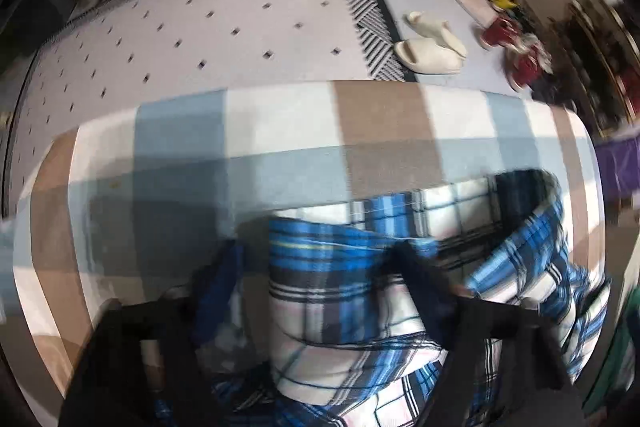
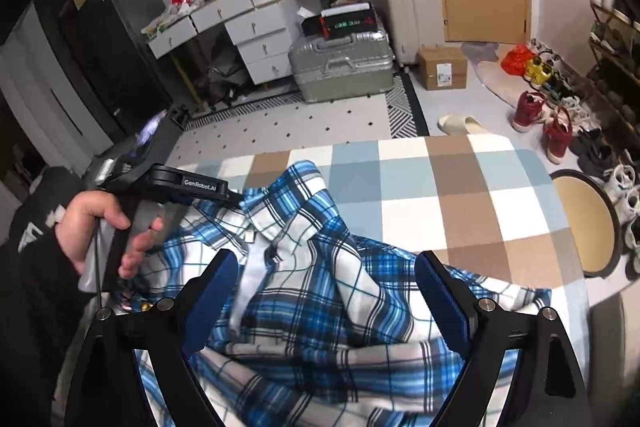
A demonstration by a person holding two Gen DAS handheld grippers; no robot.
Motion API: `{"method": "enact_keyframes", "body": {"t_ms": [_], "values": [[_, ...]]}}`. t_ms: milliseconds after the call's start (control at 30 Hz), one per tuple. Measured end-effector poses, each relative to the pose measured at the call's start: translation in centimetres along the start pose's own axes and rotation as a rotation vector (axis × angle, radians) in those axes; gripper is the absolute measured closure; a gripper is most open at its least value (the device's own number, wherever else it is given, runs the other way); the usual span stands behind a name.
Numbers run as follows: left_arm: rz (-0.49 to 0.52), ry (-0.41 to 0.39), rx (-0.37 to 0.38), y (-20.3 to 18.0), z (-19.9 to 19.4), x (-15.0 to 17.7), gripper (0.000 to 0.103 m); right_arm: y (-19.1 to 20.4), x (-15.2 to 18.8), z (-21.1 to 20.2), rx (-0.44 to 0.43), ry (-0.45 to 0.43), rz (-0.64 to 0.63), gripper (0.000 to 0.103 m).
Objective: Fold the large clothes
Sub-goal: 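Grasp the shirt edge with the left tool and lift it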
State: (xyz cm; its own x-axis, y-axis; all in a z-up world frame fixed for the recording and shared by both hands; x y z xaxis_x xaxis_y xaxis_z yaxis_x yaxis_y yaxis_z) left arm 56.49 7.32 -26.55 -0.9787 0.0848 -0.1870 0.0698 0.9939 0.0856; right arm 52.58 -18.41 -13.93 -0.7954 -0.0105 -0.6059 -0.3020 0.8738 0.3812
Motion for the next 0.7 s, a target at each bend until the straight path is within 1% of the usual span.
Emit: {"method": "enact_keyframes", "body": {"t_ms": [33, 67, 133, 200, 233, 300, 333, 367, 400, 467, 533, 567, 600, 633, 667, 700], "values": [[0.013, 0.003, 0.012, -0.3, -0.5, 0.1, 0.091, -0.1, -0.1, 0.4, 0.001, 0.006, -0.001, 0.013], [0.013, -0.006, 0.034, -0.4, -1.2, 0.5, 0.094, -0.2, -0.4, 0.8, 0.009, 0.013, -0.004, 0.013], [0.006, -0.119, 0.073, -0.2, -4.1, 1.1, 0.099, -0.2, -1.0, 1.0, 0.012, 0.007, -0.005, 0.013], [0.032, -0.215, 0.099, -0.2, -7.0, 2.4, 0.100, -0.1, -2.1, 1.0, 0.003, -0.008, 0.005, 0.013], [0.047, -0.251, 0.106, -0.2, -8.1, 3.1, 0.100, -0.1, -2.6, 1.0, -0.003, -0.014, 0.010, 0.013], [0.093, -0.343, 0.124, -0.6, -10.6, 5.1, 0.100, 0.3, -3.7, 1.0, -0.023, -0.023, 0.007, 0.013], [0.119, -0.389, 0.149, -0.9, -12.0, 6.7, 0.100, 0.5, -4.2, 1.1, -0.031, -0.023, 0.006, 0.013], [0.145, -0.410, 0.166, -1.2, -12.4, 7.1, 0.100, 0.8, -4.5, 1.3, -0.038, -0.014, -0.002, 0.013], [0.173, -0.440, 0.181, -1.6, -13.0, 7.4, 0.100, 1.4, -4.7, 1.7, -0.050, 0.015, -0.023, 0.013], [0.233, -0.505, 0.201, -1.9, -14.1, 9.2, 0.100, 2.6, -5.0, 2.9, -0.059, 0.065, -0.075, 0.013], [0.273, -0.551, 0.213, -1.9, -14.6, 10.3, 0.100, 3.5, -5.1, 4.5, -0.047, 0.128, -0.129, 0.014], [0.287, -0.563, 0.221, -2.1, -14.3, 9.8, 0.100, 3.6, -5.1, 5.3, -0.030, 0.160, -0.143, 0.015], [0.290, -0.576, 0.229, -2.0, -14.2, 10.1, 0.100, 3.7, -5.3, 6.2, -0.011, 0.187, -0.156, 0.018], [0.293, -0.580, 0.243, -1.9, -13.9, 10.0, 0.100, 3.7, -5.5, 6.7, 0.002, 0.199, -0.155, 0.018], [0.302, -0.577, 0.261, -2.4, -13.6, 9.3, 0.100, 3.7, -5.7, 7.3, -0.008, 0.211, -0.139, 0.018], [0.307, -0.585, 0.270, -2.3, -13.5, 9.3, 0.100, 3.7, -5.8, 7.8, -0.030, 0.225, -0.117, 0.019]]}}
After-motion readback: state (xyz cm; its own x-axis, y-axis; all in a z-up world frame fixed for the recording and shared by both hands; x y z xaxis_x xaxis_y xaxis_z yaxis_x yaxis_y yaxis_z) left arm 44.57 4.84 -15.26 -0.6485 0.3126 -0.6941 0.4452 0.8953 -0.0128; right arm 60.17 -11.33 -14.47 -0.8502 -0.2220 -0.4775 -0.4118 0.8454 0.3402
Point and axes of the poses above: each gripper's, at about its wrist camera, not at the fingertips, and z roughly the way its jaws point, y to its left, x to its underside, the point moved 7 cm from there along z, roughly the way its jaws point, and after that the axes turned 11 degrees about -x, right-handed, at the moved point
